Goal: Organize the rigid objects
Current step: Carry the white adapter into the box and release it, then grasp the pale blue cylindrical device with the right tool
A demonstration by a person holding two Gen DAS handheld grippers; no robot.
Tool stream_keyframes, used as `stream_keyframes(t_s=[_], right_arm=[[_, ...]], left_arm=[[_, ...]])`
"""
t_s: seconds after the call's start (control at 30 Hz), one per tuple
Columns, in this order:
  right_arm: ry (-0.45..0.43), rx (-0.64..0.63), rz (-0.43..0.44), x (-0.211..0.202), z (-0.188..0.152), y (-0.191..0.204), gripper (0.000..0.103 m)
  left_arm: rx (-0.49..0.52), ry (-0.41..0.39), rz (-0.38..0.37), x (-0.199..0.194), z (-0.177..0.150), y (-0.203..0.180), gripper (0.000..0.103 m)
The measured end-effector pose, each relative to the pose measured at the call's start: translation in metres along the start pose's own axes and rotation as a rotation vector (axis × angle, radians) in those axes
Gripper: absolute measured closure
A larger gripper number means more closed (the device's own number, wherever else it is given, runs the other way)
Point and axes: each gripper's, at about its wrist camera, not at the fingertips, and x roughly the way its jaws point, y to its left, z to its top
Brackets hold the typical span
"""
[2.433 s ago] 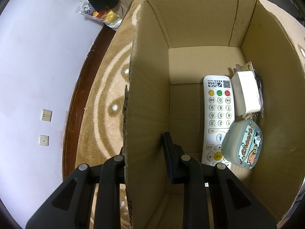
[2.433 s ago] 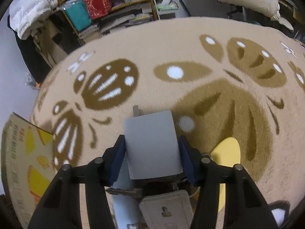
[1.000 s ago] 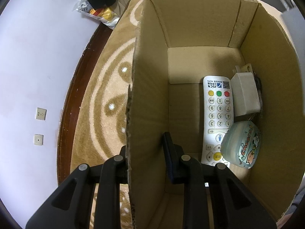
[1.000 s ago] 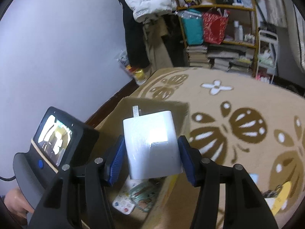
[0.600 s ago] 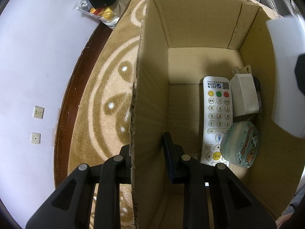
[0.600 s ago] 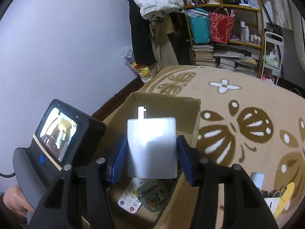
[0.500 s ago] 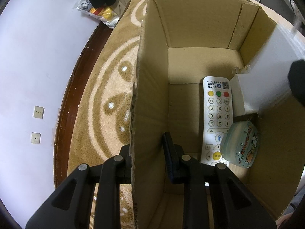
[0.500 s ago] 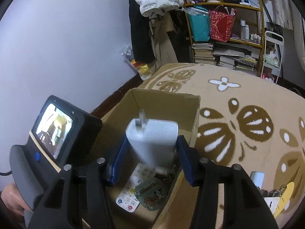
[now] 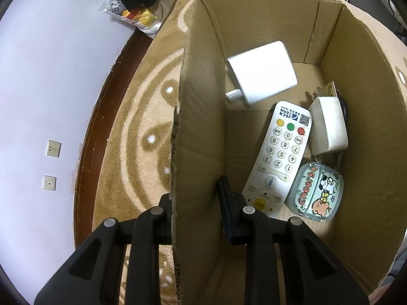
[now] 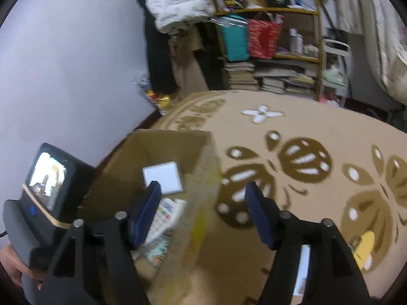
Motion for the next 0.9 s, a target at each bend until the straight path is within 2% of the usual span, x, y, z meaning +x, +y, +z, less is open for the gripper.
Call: stream_keyframes(t_s=[0.07,0.3,0.9], right_arm=[[0.016,0.017,-0.036,0.001,-0.004,-0.01,0.016],[0.101,0.115,-0.088,0.004,-0.021,-0.044,0.007],[0.242,0.278,-0.232,0.008,-0.058,-0.088,0.007]], left_arm=[[-0.009,0.011,-0.01,0.002,0.0,0.001,0.078],[-0.021,0.009,-0.025,0.003,0.0,0.004,0.078],[0.0,-0.001,-0.019,-0.001,-0.009,0.001,0.078]])
